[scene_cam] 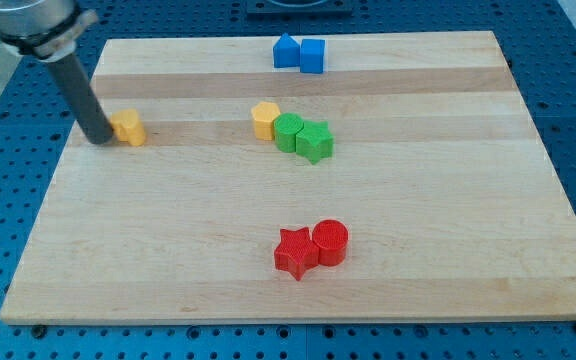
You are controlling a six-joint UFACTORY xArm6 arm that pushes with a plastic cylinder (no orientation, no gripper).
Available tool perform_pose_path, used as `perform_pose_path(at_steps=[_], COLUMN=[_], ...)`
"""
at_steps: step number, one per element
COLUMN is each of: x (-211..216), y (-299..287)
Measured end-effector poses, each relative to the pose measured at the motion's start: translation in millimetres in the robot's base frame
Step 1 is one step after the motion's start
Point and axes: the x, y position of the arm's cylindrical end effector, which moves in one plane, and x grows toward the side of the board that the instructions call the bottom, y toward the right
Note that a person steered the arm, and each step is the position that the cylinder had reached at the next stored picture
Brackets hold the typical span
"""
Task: Slide the heart to the left of the hexagon
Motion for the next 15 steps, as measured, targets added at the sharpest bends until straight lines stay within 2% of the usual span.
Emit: perform_pose_path(at_steps=[2,4,5,9,15], x=[-3.4,-17.1,-32.9,-35.1,-36.2], y=[53.3,14.0,19.4,111.2,138.5])
